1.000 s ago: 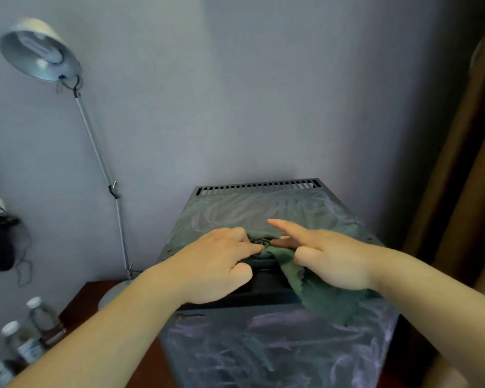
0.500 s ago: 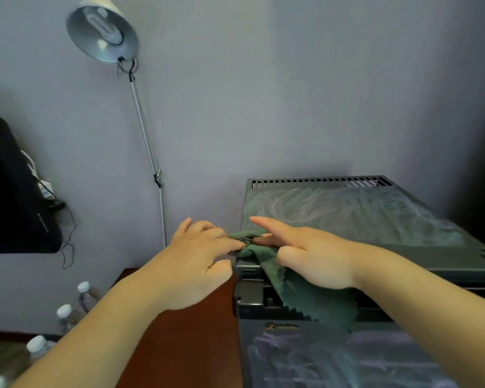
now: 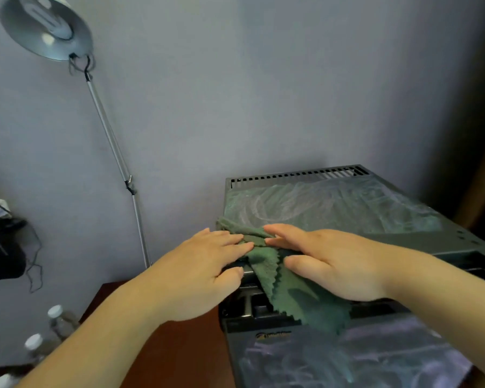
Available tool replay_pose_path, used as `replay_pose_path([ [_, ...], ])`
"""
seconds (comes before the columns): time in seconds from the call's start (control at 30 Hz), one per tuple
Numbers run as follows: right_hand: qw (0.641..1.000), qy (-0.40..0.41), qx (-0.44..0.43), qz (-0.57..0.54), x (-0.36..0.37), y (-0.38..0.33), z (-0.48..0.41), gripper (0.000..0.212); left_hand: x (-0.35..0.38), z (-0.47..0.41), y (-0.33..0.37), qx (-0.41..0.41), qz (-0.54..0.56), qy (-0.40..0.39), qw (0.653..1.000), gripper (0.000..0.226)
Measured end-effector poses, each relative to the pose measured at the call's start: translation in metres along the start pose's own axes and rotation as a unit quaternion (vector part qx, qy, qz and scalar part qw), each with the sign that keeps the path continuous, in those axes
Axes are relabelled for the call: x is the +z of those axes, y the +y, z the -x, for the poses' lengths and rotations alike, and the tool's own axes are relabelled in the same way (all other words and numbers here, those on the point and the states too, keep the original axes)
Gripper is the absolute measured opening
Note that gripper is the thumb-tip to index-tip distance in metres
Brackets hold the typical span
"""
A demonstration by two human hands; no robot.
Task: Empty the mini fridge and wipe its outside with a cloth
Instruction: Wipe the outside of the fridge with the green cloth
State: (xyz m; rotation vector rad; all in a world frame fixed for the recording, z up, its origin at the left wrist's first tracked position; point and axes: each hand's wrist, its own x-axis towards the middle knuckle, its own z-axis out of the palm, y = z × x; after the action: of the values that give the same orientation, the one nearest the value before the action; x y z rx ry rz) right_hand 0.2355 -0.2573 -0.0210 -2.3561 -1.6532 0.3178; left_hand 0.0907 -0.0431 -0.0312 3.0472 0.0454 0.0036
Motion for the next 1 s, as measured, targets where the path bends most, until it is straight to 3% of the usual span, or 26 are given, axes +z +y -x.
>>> replay_pose_path([
  [0.27, 0.998, 0.006, 0.06, -0.004, -0.021, 0.046, 0.041, 0.058, -0.008, -0.044, 0.055, 0.032, -0.004, -0.053, 0.998, 0.054],
  [0.37, 0.997, 0.009, 0.072, -0.006, -0.027, 0.066, 0.064, 0.068, -0.005, -0.064, 0.083, 0.044, -0.011, -0.07, 0.996, 0.057],
  [0.47, 0.996, 0.011, 0.086, -0.017, -0.032, 0.088, 0.09, 0.076, -0.002, -0.082, 0.113, 0.048, -0.006, -0.074, 0.996, 0.058],
  [0.77, 0.991, 0.041, 0.127, 0.003, -0.044, 0.16, 0.155, 0.066, 0.002, -0.129, 0.202, 0.055, 0.02, -0.075, 0.996, 0.063],
  [1.0, 0.988, 0.041, 0.143, -0.049, -0.054, 0.183, 0.176, 0.073, 0.006, -0.155, 0.236, 0.044, 0.034, -0.065, 0.996, 0.054],
])
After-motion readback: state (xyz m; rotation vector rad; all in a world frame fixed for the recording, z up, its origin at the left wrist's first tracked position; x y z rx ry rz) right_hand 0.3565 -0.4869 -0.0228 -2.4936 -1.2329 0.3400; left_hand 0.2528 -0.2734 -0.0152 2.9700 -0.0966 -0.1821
